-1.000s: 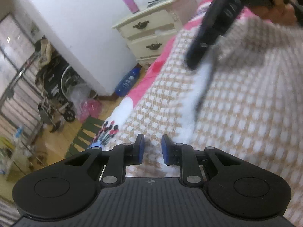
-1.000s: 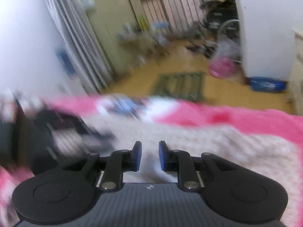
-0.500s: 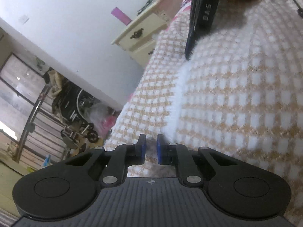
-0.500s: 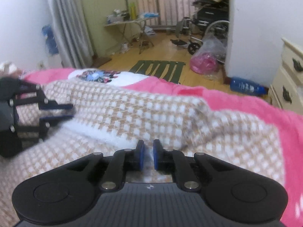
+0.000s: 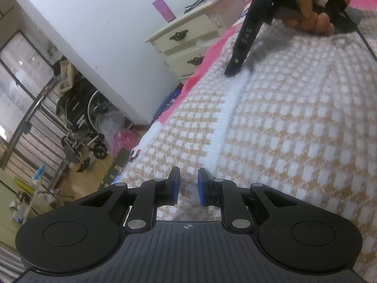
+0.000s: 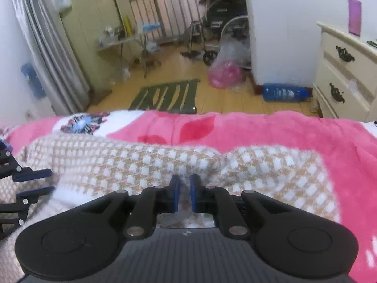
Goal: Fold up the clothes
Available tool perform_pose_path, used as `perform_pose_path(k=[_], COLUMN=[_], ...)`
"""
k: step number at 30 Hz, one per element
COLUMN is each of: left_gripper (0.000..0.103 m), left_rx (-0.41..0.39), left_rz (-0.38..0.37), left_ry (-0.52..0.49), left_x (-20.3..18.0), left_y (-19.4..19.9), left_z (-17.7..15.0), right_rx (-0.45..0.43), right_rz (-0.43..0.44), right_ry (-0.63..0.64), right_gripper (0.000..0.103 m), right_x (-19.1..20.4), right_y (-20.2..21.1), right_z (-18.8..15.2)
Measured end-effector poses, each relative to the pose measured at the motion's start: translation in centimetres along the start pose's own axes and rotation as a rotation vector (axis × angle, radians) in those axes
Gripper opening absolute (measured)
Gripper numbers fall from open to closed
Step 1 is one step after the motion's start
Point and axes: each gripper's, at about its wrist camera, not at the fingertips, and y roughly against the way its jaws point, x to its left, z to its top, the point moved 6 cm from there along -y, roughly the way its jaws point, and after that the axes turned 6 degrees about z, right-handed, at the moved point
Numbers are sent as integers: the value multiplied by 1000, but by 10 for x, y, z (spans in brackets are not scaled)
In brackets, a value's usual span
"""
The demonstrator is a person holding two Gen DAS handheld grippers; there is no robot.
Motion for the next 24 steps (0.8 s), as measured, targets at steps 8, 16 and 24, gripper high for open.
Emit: perform_pose_path(k=[8, 16, 24], left_gripper=[55, 61, 62], left_rx=[-3, 470, 766], left_rz=[64, -466, -793], left_ry=[237, 706, 818], left_x=[49, 14, -89], left_y=[90, 198, 236], left_z=[13, -62, -115], right_rx=[-95, 74, 88], right_rz=[32, -22, -53], right_ry=[-158, -449, -696], right_gripper=[43, 55, 56], right_x=[-31, -83, -120], right_y=[137, 268, 298], right_z=[0, -108, -214])
